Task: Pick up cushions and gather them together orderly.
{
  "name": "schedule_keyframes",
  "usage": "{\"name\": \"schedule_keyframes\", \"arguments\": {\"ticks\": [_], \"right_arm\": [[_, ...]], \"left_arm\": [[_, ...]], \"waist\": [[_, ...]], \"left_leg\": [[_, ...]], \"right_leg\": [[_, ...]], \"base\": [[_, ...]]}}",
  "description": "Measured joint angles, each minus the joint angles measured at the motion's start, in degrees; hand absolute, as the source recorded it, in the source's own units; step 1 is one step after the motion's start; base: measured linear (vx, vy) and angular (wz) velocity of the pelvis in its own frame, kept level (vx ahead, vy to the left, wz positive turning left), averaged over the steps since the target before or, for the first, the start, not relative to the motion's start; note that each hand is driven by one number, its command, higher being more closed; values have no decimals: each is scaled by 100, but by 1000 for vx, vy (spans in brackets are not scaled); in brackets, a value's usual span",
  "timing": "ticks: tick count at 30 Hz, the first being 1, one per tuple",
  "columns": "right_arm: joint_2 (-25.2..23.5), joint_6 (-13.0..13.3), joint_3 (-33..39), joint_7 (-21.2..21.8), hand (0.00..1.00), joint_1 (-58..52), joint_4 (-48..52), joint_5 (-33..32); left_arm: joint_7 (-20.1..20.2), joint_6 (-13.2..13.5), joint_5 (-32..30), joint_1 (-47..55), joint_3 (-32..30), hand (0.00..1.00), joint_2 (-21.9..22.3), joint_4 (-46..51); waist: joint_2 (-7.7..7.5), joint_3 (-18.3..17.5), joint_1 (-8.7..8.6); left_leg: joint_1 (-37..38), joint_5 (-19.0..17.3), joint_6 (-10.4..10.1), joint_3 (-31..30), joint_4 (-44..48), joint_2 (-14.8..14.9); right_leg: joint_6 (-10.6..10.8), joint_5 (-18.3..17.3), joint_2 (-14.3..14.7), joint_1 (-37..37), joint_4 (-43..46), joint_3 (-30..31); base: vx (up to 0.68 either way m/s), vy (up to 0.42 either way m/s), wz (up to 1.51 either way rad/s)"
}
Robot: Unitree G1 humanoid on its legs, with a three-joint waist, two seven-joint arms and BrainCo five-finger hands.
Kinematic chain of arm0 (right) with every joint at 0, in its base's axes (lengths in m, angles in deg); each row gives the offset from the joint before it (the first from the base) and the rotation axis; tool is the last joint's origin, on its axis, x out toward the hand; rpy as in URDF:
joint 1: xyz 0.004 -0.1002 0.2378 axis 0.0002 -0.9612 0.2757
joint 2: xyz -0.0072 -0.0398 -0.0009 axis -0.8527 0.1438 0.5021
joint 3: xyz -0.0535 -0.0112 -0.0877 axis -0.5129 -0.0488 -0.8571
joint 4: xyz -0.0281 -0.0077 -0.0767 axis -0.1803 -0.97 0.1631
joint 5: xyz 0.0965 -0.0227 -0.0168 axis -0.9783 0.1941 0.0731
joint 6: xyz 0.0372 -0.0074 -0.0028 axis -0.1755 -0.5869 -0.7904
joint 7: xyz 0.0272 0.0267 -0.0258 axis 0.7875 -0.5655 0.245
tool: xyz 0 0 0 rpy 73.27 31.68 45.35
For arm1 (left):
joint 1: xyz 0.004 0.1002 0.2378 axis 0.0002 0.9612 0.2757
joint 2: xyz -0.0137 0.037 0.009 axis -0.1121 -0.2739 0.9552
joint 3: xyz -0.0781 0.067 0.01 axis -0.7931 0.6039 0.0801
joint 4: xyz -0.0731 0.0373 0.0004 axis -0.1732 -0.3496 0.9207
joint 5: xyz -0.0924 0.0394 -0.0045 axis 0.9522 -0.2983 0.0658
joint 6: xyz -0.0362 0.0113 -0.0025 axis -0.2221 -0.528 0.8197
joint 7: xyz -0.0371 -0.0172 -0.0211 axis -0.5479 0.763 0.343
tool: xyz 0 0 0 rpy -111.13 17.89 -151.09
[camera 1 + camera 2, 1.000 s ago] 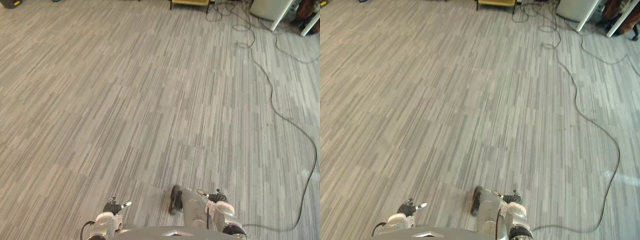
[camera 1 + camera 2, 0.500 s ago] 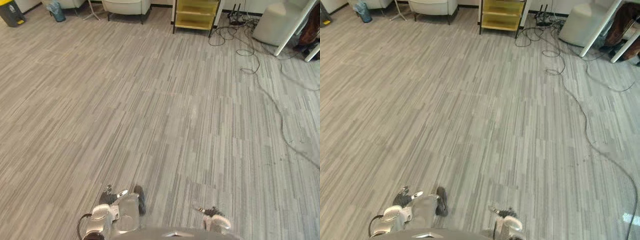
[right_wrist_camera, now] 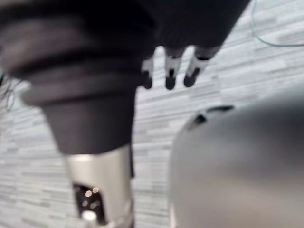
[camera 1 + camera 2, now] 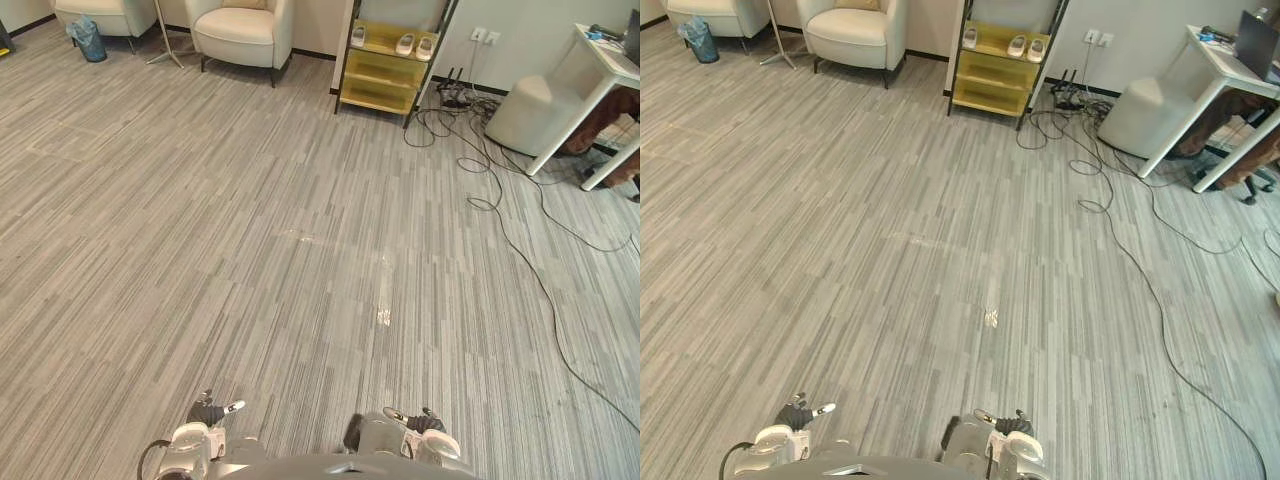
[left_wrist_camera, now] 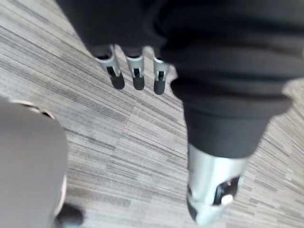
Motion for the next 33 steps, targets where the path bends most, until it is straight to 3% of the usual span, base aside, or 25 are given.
{"name": "schedule_keyframes", "arguments": {"ticks": [1, 2, 3, 5, 7, 9, 10, 11, 12, 13, 15, 16, 17, 18, 20, 21, 23, 24, 26, 27, 28, 29, 30, 31, 33], "right_arm": [[7, -24, -74, -8, 0, -15, -4, 1], [13, -33, -87, -8, 0, -31, -12, 0], [2, -32, -149, -9, 0, -118, -14, -4], [-5, -44, -267, -18, 0, -175, -39, -29], [31, -34, -252, -24, 0, -143, -210, -60], [29, -61, -244, -28, 0, -63, -264, -64], [31, -62, -233, -29, 0, -68, -301, -64], [35, -60, -226, -29, 0, -72, -315, -64], [101, -56, -193, -30, 0, -85, -376, -63], [30, -87, -253, -23, 0, -81, -482, -59], [-50, -98, -240, -24, 0, -137, -515, -45], [-53, -110, -199, -22, 0, -185, -509, 3], [-42, -117, -189, -23, 0, -200, -507, 23], [-12, -117, -192, -11, 0, -204, -505, 51], [-12, -83, -283, -2, 0, -165, -454, 49], [-14, -78, -278, -3, 0, -127, -460, 52], [-23, -104, -284, -4, 0, -110, -474, 58], [-29, -99, -289, -4, 0, -106, -474, 58], [-20, -100, -283, -5, 0, -80, -475, 57], [10, -104, -282, -2, 0, -47, -497, 56], [18, -108, -284, -1, 0, -37, -503, 58], [21, -120, -302, 1, 0, -20, -521, 55], [22, -117, -300, 14, 0, -25, -582, 30], [150, -104, -313, 21, 0, 2, -646, 49], [236, -106, -300, 22, 0, -2, -707, 44]], "left_arm": [[5, 3, -18, 0, -46, 0, 2, 20], [6, 5, -23, 0, -60, 0, 2, 46], [5, 15, -34, 7, -80, 0, -29, 139], [1, 20, -30, 16, -61, 0, -61, 304], [-1, 26, -12, 18, -55, 0, -71, 394], [2, 51, 31, 7, -48, 0, -80, 464], [-12, 72, 35, -2, 54, 0, -93, 487], [-12, 75, 33, -2, 96, 0, -95, 486], [-9, 80, 50, 7, 189, 0, -82, 434], [-13, 100, 29, -19, 260, 0, -197, 386], [-4, 138, 39, -29, 262, 0, -359, 381], [-10, 134, 42, -54, 222, 0, -357, 355], [-21, 134, 43, -53, 194, 0, -346, 339], [-14, 133, 40, -57, 197, 0, -363, 287], [-13, 90, 36, -13, 336, 0, -543, 149], [-14, 56, 38, -19, 360, 0, -592, 98], [-22, 3, 37, 8, 390, 0, -661, 30], [-23, 2, 37, 45, 390, 0, -674, 2], [-23, 1, 38, 84, 389, 0, -688, -9], [-23, 1, 37, 137, 392, 0, -690, -8], [-24, 1, 37, 158, 393, 0, -690, -9], [-28, 0, 38, 229, 393, 0, -718, -9], [-30, 0, 37, 252, 402, 0, -755, -23], [-47, -6, 38, 303, 428, 0, -694, -148], [-72, -6, 36, 358, 431, 0, -568, -256]], "waist": [[47, 56, 6], [53, 74, 9], [43, 96, 51], [-64, 142, 150], [-47, 136, 165], [-69, 148, 211], [-86, 146, 267], [-76, 140, 281], [3, 98, 321], [-251, 17, 330], [-404, -7, 311], [-420, -9, 329], [-419, -8, 371], [-394, -6, 431], [-448, -39, 314], [-508, -58, 299], [-494, -53, 308], [-486, -56, 303], [-484, -62, 287], [-465, -74, 254], [-457, -71, 253], [-484, -84, 255], [-563, -112, 227], [-370, -144, 198], [-204, -234, 192]], "left_leg": [[-502, 398, -159, -171, 1366, 183], [-670, 376, -150, -161, 1820, 249], [-1148, 216, -49, -48, 2877, 425], [-1744, -40, 121, 191, 3272, 467], [-2278, -350, 194, 343, 2834, 466], [-2635, -579, 236, 416, 1714, 334], [-2627, -517, 176, 370, 394, 94], [-2581, -403, 146, 323, -92, 21], [-2444, 555, 185, 163, -1121, -111], [-2182, 474, 280, 366, -1453, -413], [-2244, 209, 480, 372, -1279, -571], [-2211, -123, 533, 452, -951, -605], [-2057, -235, 600, 551, -924, -604], [-1809, -347, 655, 682, -953, -589], [-1337, -545, 757, 880, -1060, -621], [-1207, -559, 768, 911, -1096, -630], [-795, -559, 769, 949, -1344, -613], [-580, -557, 765, 950, -1524, -580], [-427, -552, 754, 946, -1678, -558], [-357, -573, 647, 935, -1741, -533], [-357, -593, 611, 935, -1738, -510], [-346, -643, 505, 920, -1719, -484], [-300, -711, 365, 810, -1715, -492], [-254, -747, 292, 667, -1747, -344], [-277, -736, 248, 443, -1825, -149]], "right_leg": [[-37, -134, 181, 458, -249, 48], [-46, -171, 240, 630, -329, 62], [-57, -312, 381, 1173, -556, 170], [-53, -510, 433, 1756, -854, 408], [63, -471, 453, 2145, -1189, 623], [183, -424, 380, 2485, -1488, 859], [351, -478, 249, 2607, -1584, 1009], [400, -508, 207, 2617, -1589, 1049], [615, -647, 173, 2673, -1581, 1241], [622, -647, -94, 2740, -1682, 1329], [636, -655, -240, 2751, -1681, 1314], [745, -747, -344, 2736, -1299, 1331], [787, -793, -401, 2669, -903, 1384], [833, -821, -462, 2394, -107, 1496], [1265, -785, -721, 1406, 2218, 1444], [1247, -828, -817, 1253, 2568, 1247], [959, -1025, -1064, 1037, 2869, 488], [787, -1126, -1117, 977, 2617, 102], [773, -1110, -1127, 882, 1714, -172], [702, -953, -1076, 770, 814, -175], [683, -818, -1030, 750, 516, -135], [627, -277, -902, 687, -283, -38], [768, 410, -786, 713, -589, 167], [716, 361, -610, 815, -599, 190], [635, 248, -354, 811, -705, 166]], "base": [[568, -142, -26], [644, -106, -38], [393, -56, -36], [448, -40, -48], [430, 61, -61], [443, 162, -67], [321, 195, -49], [465, 315, -66], [376, 256, -48], [464, 282, -38], [352, 182, -6], [302, 166, -15], [453, 255, -41], [364, 208, -60], [387, 149, -35], [339, 33, -8], [285, 0, -4], [260, -28, 8], [270, -81, 13], [268, -134, 8], [320, -202, -3], [257, -231, -5], [314, -278, -8], [253, -241, -5], [207, -218, -18]]}}
